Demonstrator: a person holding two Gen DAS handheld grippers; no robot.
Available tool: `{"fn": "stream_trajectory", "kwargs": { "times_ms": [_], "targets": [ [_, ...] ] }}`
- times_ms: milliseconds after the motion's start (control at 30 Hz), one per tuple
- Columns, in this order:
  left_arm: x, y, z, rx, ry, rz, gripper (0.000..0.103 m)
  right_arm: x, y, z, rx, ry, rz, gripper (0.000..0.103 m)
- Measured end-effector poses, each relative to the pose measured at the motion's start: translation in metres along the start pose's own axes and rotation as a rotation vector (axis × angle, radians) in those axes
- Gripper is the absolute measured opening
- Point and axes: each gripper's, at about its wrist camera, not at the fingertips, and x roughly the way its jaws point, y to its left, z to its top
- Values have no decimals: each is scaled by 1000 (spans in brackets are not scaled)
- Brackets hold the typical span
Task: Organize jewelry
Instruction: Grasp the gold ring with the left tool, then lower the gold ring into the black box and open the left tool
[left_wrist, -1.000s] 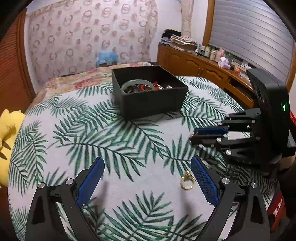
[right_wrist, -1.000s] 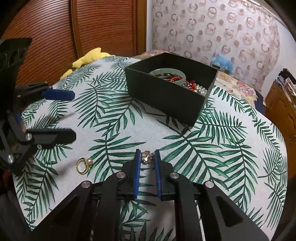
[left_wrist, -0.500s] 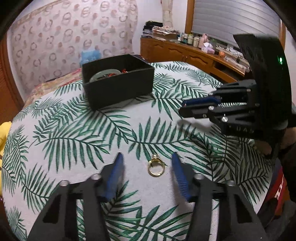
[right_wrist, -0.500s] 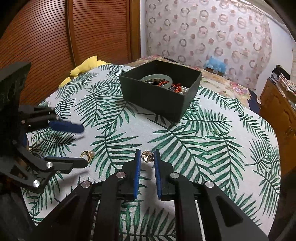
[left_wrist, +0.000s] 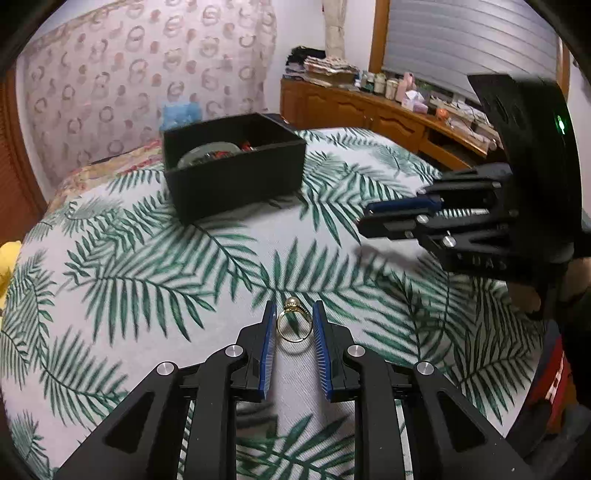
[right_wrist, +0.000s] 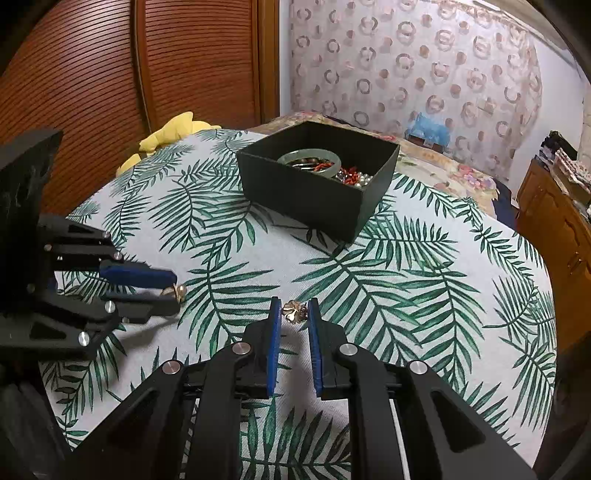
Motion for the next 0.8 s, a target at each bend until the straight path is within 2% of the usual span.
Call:
{"fn": "stream_trajectory", "kwargs": {
  "times_ms": [433,800],
  "targets": [
    [-7,30,47,-25,-68,37,18,-2,-12,43,-10,-61,8,16],
    [-7,50,91,-26,-121,61,19,20,-36,90,3,-109,1,16]
  ]
}}
